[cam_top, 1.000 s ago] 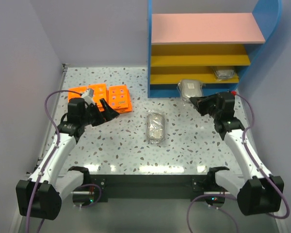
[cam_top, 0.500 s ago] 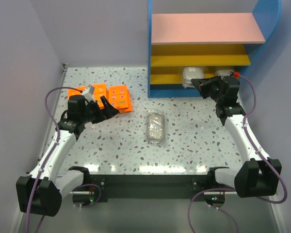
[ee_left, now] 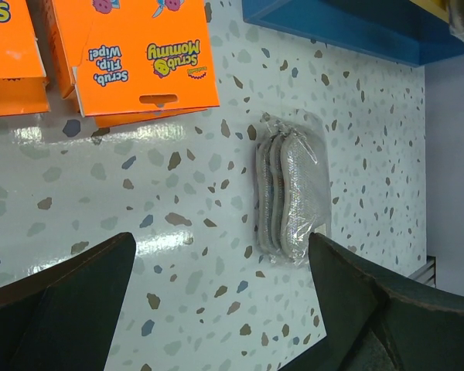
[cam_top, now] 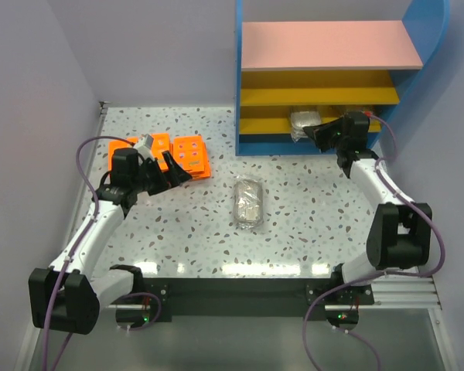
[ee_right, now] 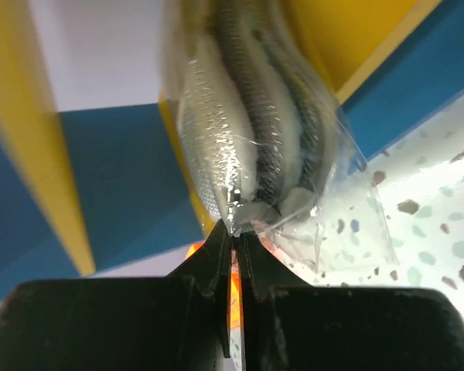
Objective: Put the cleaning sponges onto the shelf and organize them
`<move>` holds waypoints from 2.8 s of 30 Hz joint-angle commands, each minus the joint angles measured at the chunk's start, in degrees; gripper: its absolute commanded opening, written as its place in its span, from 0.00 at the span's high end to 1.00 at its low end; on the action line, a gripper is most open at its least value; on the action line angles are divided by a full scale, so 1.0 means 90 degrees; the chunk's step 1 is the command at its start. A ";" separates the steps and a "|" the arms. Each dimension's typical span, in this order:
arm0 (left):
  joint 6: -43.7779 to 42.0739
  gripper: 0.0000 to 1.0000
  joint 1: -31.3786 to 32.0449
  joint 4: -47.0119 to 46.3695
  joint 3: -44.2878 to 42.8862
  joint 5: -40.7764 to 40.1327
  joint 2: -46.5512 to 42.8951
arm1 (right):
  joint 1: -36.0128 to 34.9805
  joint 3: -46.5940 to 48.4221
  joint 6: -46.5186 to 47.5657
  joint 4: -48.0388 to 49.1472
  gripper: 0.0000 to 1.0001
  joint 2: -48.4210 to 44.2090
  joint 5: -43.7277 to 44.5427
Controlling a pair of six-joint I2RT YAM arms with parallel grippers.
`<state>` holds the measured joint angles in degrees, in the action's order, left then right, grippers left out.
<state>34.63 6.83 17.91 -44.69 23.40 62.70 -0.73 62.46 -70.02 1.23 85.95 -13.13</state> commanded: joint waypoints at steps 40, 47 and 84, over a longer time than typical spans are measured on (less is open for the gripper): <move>0.0214 0.02 0.0012 -0.0389 -0.0035 -0.0012 -0.0238 | 0.0814 0.0521 -0.0257 0.1123 1.00 0.0977 -0.1129; 0.0234 0.02 0.0003 -0.0301 -0.0025 -0.0012 -0.0403 | 0.0775 0.0531 -0.0355 0.1328 0.54 0.0851 -0.1140; 0.0371 1.00 0.0950 -0.0565 0.0922 0.0174 -0.0579 | -0.6147 -0.3405 -0.2814 -0.0673 0.20 -0.2167 0.3125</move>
<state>36.99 15.29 16.05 -37.01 25.89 59.16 -52.51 29.21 -87.42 -4.89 66.41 3.60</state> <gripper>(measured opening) 0.019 0.801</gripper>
